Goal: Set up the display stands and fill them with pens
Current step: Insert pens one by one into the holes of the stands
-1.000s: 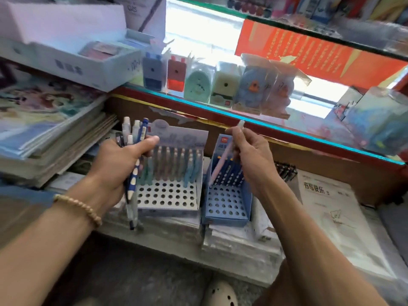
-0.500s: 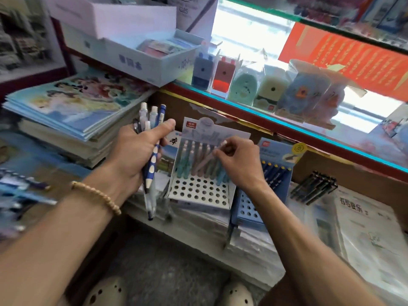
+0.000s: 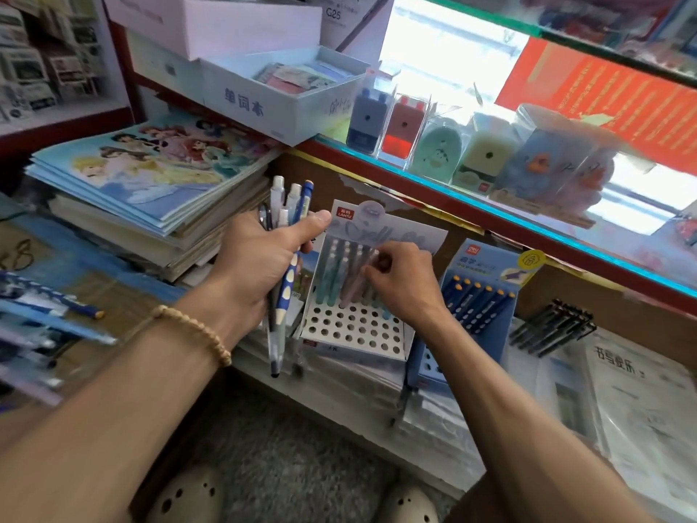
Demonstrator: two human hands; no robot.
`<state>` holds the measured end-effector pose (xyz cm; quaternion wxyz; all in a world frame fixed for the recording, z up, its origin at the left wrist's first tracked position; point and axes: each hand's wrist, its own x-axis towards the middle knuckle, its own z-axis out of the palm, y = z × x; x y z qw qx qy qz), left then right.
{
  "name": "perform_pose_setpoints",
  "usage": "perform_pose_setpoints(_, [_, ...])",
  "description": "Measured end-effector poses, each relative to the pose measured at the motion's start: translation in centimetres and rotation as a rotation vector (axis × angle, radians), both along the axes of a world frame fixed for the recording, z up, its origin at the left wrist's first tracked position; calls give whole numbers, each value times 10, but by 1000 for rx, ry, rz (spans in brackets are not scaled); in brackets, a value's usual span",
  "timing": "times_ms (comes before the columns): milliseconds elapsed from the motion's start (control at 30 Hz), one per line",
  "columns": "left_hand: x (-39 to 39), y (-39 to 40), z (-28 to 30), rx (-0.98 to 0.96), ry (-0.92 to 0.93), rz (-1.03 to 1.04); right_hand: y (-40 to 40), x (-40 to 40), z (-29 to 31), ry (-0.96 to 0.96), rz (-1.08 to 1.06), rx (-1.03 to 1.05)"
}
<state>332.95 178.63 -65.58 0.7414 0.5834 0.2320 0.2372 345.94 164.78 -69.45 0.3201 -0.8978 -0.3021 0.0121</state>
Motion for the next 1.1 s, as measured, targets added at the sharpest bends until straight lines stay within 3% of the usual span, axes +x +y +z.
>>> perform_pose_setpoints(100, [0, -1, 0, -3, 7, 2, 4, -2, -5, 48, 37, -78])
perform_pose_setpoints(500, [1, -12, -8, 29, 53, -26, 10, -11, -18, 140, -2, -8])
perform_pose_setpoints(667, [-4, -21, -6, 26, 39, -92, 4, -16, 1, 52, -11, 69])
perform_pose_setpoints(700, [-4, -23, -4, 13, 26, -121, 2, -18, 8, 106, -21, 188])
perform_pose_setpoints(800, [-3, -27, 0, 10, 24, -211, -6, -26, 36, 519, -15, 613])
perform_pose_setpoints(967, [-1, -34, -5, 48, 93, -401, -20, -30, 43, 847, 125, 604])
perform_pose_setpoints(1100, [6, -42, -9, 74, 102, -430, -41, -28, 48, 876, 87, 662])
